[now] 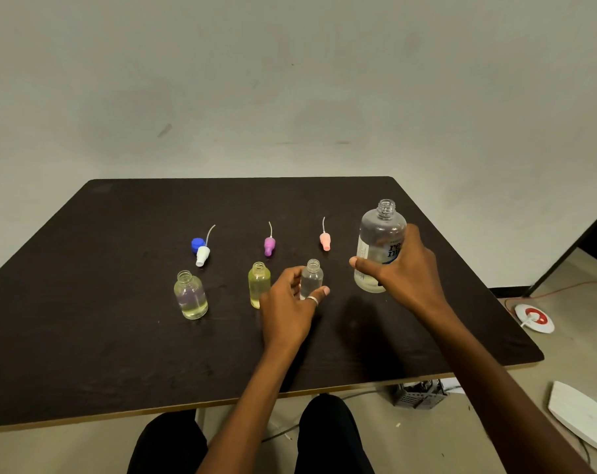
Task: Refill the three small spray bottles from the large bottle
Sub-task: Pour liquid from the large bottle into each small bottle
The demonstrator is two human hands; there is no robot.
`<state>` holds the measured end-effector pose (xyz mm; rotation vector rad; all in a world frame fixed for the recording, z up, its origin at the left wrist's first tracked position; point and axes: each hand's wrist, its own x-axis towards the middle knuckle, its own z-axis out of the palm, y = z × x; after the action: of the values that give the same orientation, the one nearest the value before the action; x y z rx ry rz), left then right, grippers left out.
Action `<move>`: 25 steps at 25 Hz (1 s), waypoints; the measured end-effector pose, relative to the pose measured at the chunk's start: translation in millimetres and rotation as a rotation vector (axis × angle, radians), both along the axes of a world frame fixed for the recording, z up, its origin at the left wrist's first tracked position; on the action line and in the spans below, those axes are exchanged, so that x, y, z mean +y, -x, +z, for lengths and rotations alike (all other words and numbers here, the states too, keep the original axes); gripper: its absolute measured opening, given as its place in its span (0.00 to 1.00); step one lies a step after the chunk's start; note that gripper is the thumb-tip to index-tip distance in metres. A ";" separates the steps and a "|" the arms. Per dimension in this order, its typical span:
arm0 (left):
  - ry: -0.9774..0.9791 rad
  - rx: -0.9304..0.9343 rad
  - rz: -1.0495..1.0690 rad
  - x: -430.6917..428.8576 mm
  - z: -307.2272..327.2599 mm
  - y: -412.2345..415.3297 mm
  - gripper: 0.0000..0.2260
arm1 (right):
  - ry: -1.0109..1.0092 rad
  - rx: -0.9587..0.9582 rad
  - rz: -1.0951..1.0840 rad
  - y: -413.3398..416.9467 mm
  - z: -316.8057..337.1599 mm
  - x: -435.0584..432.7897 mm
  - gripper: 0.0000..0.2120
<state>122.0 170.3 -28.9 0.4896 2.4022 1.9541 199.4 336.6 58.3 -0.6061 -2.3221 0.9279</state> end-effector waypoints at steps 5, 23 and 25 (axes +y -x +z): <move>0.024 0.018 0.011 0.5 -1.1 -0.6 0.20 | 0.029 0.017 -0.047 6.8 -20.4 8.8 0.39; 0.059 0.011 0.050 0.5 1.1 -3.6 0.27 | 0.119 -0.071 -0.033 1.1 -43.0 13.1 0.50; 0.071 -0.010 0.055 -0.2 0.8 -3.6 0.31 | 0.160 -0.086 -0.022 -4.1 -44.0 13.7 0.52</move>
<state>125.6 170.0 -28.0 0.4145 2.4943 1.8793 203.5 350.4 14.2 -0.7488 -2.3264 1.1045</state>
